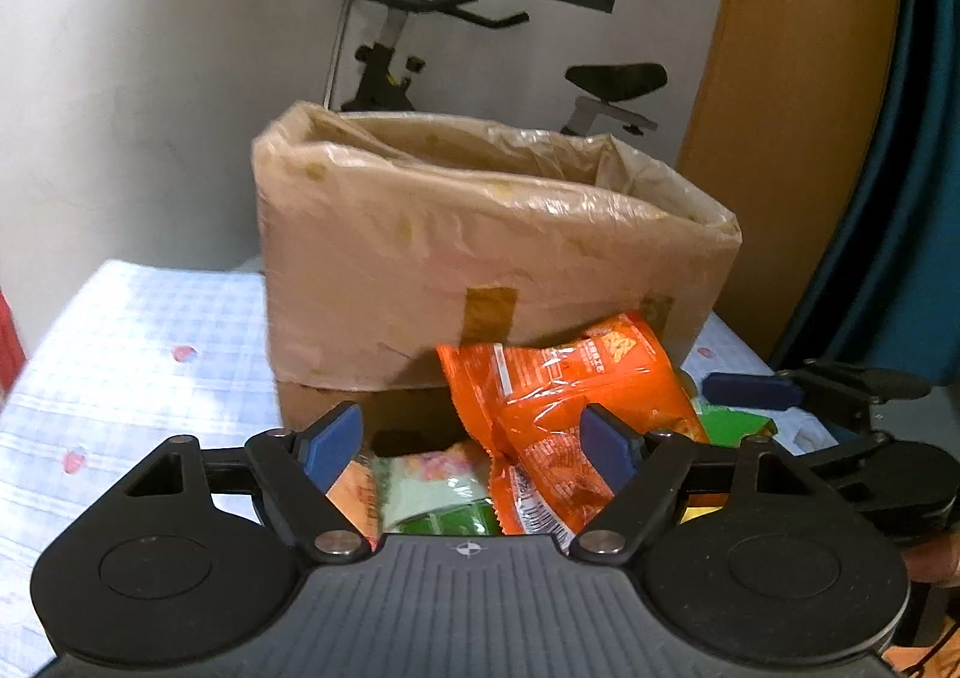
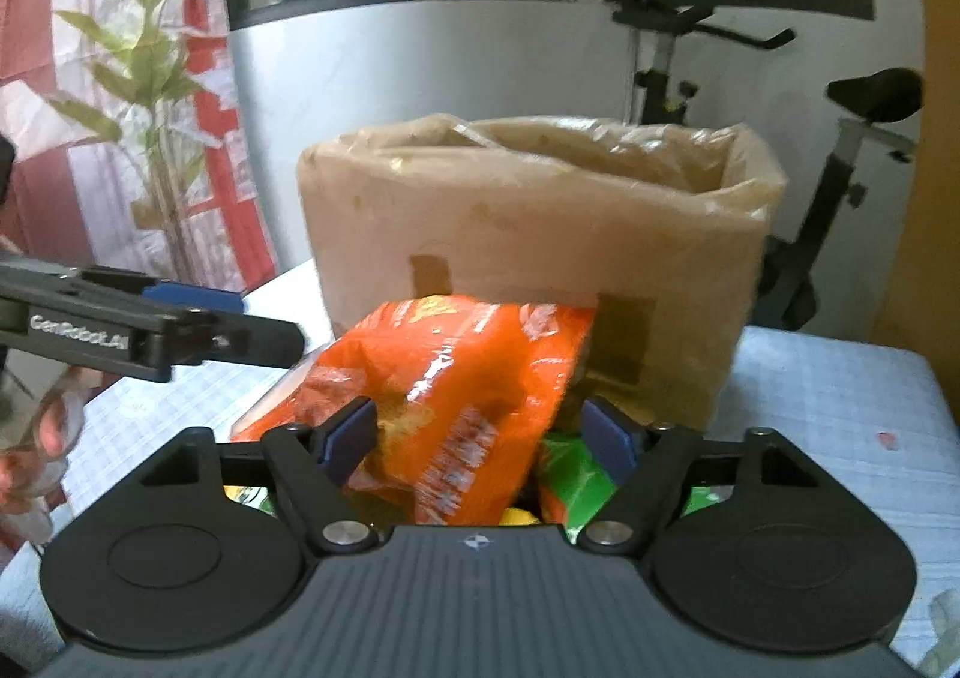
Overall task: Organize snacks
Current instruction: 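Grasp an orange chip bag with the left tool while the right tool grasps another orange bag, then lift both orange bags over the box and open both tools to drop them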
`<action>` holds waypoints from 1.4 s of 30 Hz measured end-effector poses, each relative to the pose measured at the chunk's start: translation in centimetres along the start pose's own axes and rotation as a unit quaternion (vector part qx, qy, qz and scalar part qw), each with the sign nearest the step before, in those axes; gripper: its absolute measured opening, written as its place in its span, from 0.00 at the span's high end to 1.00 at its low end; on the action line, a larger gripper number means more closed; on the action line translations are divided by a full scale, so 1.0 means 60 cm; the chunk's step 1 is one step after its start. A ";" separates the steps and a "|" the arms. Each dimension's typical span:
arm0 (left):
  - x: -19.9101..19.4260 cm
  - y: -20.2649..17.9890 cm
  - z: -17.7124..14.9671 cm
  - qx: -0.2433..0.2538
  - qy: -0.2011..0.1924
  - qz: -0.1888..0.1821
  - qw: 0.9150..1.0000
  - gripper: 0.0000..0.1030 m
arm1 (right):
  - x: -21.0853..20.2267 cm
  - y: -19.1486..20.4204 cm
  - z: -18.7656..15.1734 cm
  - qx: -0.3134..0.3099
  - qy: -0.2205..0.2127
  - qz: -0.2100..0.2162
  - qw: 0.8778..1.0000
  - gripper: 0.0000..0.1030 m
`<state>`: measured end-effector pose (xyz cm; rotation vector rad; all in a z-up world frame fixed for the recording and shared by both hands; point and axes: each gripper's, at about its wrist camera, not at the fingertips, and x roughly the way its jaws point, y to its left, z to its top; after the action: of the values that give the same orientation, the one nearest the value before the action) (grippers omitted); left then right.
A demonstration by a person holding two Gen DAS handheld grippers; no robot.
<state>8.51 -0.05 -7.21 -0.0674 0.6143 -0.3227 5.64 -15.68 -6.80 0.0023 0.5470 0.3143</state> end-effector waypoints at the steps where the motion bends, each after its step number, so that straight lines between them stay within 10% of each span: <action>1: 0.008 0.000 0.000 -0.003 0.005 -0.008 1.000 0.21 | 0.002 -0.002 -0.001 0.001 0.003 0.004 1.000 0.33; 10: 0.067 0.009 -0.015 -0.042 0.041 -0.084 0.995 0.25 | 0.008 -0.027 -0.009 0.029 0.013 0.014 0.999 0.36; 16: 0.086 0.011 -0.020 -0.042 0.056 -0.120 0.990 0.52 | 0.005 -0.037 -0.009 0.048 0.012 0.034 0.998 0.44; 31: -0.028 -0.039 0.004 0.033 -0.020 -0.094 0.995 0.60 | -0.065 0.006 0.027 0.017 -0.046 0.046 0.998 0.51; 42: -0.065 -0.054 0.119 0.054 -0.096 -0.089 0.990 0.60 | -0.075 -0.009 0.150 0.000 -0.102 0.055 0.993 0.51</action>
<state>8.73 -2.08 1.33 -0.0494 0.3990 -0.5161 6.80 -16.81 3.17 0.0637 0.3445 0.4176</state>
